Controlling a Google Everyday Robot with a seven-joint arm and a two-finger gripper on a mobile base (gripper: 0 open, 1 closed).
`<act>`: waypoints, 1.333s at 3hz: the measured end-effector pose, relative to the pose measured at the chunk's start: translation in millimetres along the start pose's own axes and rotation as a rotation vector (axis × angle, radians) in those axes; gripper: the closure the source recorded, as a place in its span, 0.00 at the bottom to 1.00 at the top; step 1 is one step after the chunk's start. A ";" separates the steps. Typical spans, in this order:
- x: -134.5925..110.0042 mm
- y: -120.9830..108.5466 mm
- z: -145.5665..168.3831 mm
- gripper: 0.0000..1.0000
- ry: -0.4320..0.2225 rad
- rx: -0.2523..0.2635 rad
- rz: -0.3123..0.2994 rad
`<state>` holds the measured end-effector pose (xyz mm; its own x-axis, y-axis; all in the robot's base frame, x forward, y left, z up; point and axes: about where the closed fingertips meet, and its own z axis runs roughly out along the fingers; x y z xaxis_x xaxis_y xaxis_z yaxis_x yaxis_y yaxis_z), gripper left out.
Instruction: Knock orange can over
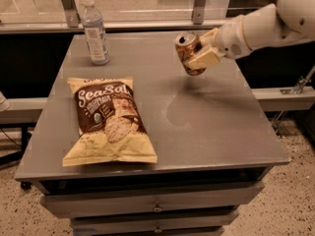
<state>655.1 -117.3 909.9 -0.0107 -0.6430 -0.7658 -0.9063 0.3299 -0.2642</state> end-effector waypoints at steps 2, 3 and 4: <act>22.5 35.6 23.4 1.00 0.388 -0.180 -0.425; 37.2 41.5 25.2 0.85 0.520 -0.241 -0.565; 41.4 46.2 23.4 0.61 0.589 -0.280 -0.652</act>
Offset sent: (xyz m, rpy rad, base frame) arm -0.0284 0.0016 -0.0578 -0.8406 -0.0834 0.4302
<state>622.6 -112.5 852.3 0.3940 -0.9162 -0.0730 -0.8771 -0.3510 -0.3278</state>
